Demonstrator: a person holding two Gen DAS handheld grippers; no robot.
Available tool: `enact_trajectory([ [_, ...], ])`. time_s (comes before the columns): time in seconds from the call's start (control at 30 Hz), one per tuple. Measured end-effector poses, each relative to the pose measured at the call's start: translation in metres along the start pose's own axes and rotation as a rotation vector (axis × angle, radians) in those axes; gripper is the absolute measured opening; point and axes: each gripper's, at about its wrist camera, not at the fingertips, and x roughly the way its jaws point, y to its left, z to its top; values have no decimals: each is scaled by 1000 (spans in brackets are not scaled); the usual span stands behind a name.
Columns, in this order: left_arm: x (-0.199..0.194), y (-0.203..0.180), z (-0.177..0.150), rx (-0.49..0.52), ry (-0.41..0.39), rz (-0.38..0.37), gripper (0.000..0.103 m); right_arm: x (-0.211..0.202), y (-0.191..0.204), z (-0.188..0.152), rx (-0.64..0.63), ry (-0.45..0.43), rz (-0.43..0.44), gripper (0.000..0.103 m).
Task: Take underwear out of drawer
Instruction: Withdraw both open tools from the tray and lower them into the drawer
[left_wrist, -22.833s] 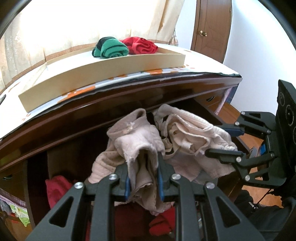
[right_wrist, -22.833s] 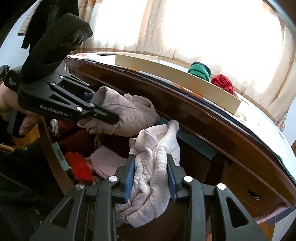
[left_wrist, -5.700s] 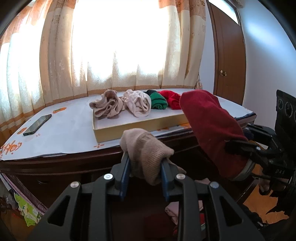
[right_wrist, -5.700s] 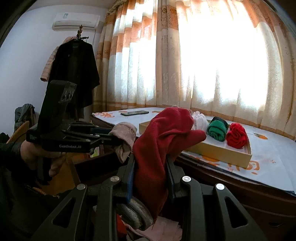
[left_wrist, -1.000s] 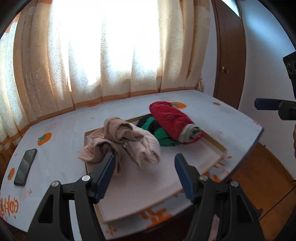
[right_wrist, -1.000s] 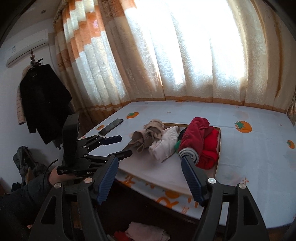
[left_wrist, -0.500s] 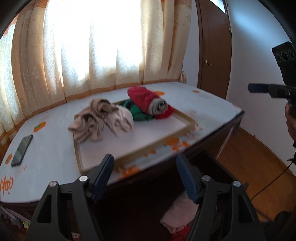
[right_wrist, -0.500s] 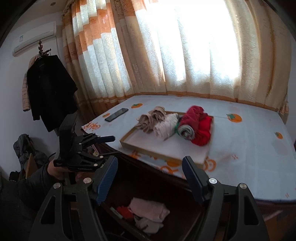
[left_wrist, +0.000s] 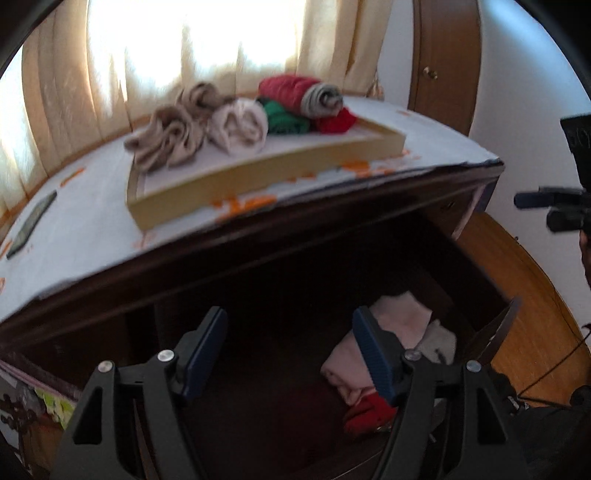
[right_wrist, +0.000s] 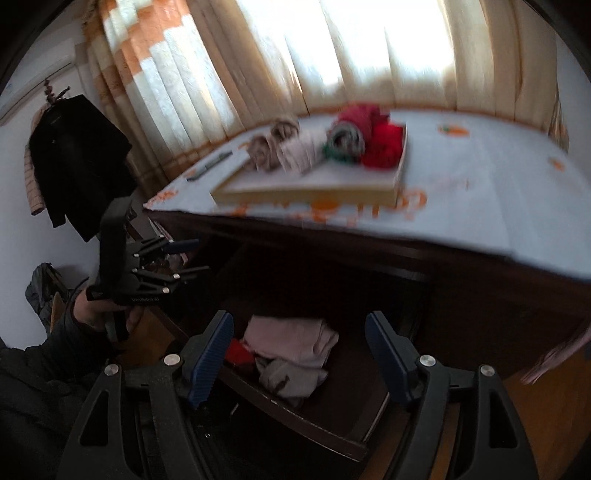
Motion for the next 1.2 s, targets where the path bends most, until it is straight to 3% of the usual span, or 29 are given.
enact_trajectory([
  [0.27, 20, 6, -21, -28, 73, 28, 71, 66, -7, -24, 19, 123, -1, 76],
  [0.53, 33, 8, -34, -29, 120, 45, 71, 120, -3, -21, -5, 222, -4, 76],
  [0.9, 34, 19, -39, -64, 122, 66, 71, 173, 27, 0, -165, 357, -40, 76],
  [1.2, 32, 27, -42, -87, 120, 63, 72, 212, 58, -10, -344, 487, -106, 76],
])
